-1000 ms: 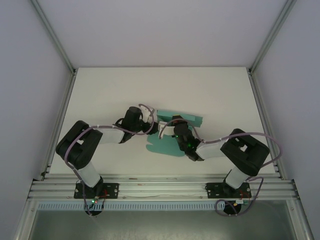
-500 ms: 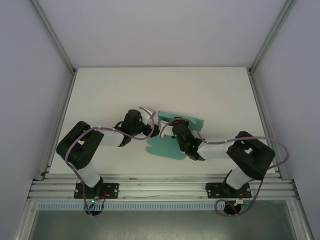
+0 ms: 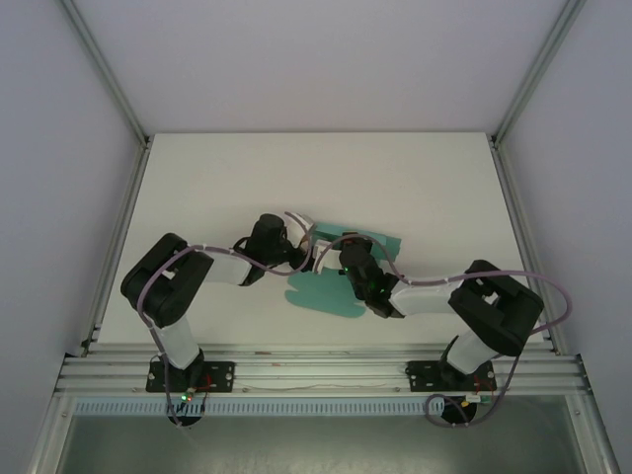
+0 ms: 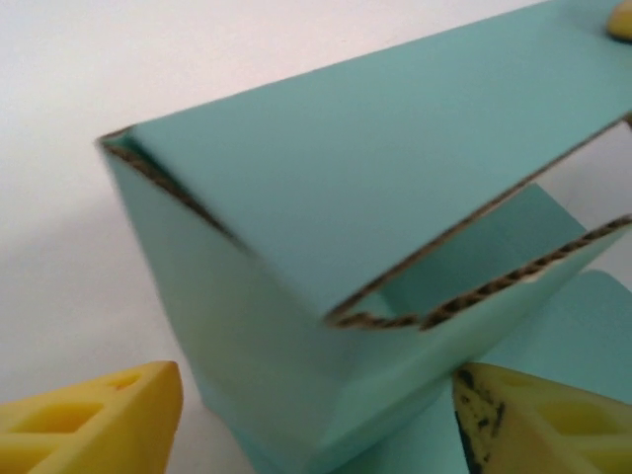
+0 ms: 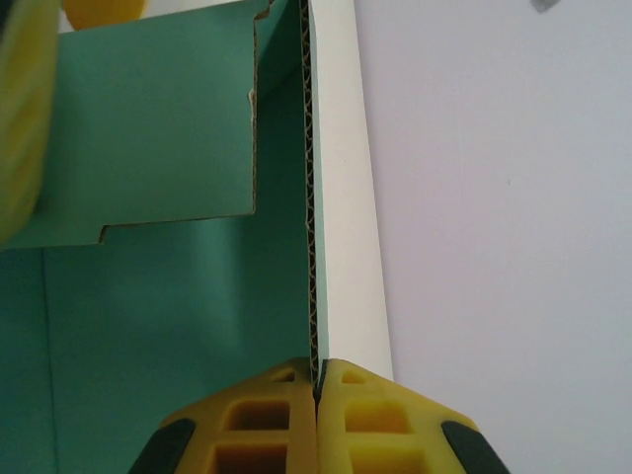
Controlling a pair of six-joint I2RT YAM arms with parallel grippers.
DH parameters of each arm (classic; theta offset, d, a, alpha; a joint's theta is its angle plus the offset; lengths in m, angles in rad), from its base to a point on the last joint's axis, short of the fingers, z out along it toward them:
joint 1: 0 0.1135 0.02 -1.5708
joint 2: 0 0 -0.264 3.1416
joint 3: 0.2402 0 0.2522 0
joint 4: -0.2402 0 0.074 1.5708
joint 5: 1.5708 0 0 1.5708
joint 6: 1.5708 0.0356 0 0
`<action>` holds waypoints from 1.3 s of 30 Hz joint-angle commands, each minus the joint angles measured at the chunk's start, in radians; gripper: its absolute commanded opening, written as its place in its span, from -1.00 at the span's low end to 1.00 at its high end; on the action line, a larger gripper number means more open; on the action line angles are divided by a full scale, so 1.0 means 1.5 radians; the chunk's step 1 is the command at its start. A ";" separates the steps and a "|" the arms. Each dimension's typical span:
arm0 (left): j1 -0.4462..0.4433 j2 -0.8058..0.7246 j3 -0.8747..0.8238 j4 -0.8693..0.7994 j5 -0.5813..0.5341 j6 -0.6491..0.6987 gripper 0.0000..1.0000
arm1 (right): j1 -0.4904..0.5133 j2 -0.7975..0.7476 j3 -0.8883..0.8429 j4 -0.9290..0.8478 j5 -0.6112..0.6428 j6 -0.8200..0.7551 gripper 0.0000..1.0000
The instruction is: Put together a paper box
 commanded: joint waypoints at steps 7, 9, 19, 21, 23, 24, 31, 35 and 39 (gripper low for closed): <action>-0.007 -0.011 0.022 0.037 -0.063 -0.014 -0.18 | 0.020 0.000 0.014 -0.136 -0.092 0.070 -1.00; -0.008 -0.009 0.016 0.059 -0.064 -0.018 -0.29 | 0.021 -0.002 0.018 -0.151 -0.096 0.078 -1.00; -0.008 -0.017 0.013 0.081 -0.071 -0.029 -0.76 | 0.021 -0.014 0.036 -0.183 -0.104 0.112 -1.00; -0.008 -0.008 0.018 0.073 -0.034 -0.023 -0.53 | 0.021 -0.007 0.034 -0.173 -0.101 0.106 -1.00; -0.007 -0.004 0.015 0.091 0.001 -0.015 -0.29 | 0.021 -0.004 0.029 -0.157 -0.098 0.104 -1.00; -0.006 -0.006 0.014 0.087 0.021 -0.009 -0.11 | 0.021 -0.005 0.030 -0.157 -0.097 0.104 -1.00; 0.037 -0.009 0.024 0.065 0.063 -0.019 0.33 | 0.021 -0.038 0.029 -0.178 -0.118 0.116 -1.00; 0.051 0.009 0.041 0.044 0.095 -0.008 0.66 | 0.021 -0.048 0.034 -0.191 -0.136 0.129 -1.00; 0.050 0.030 0.068 0.015 0.136 0.014 0.64 | 0.021 -0.039 0.050 -0.218 -0.157 0.145 -1.00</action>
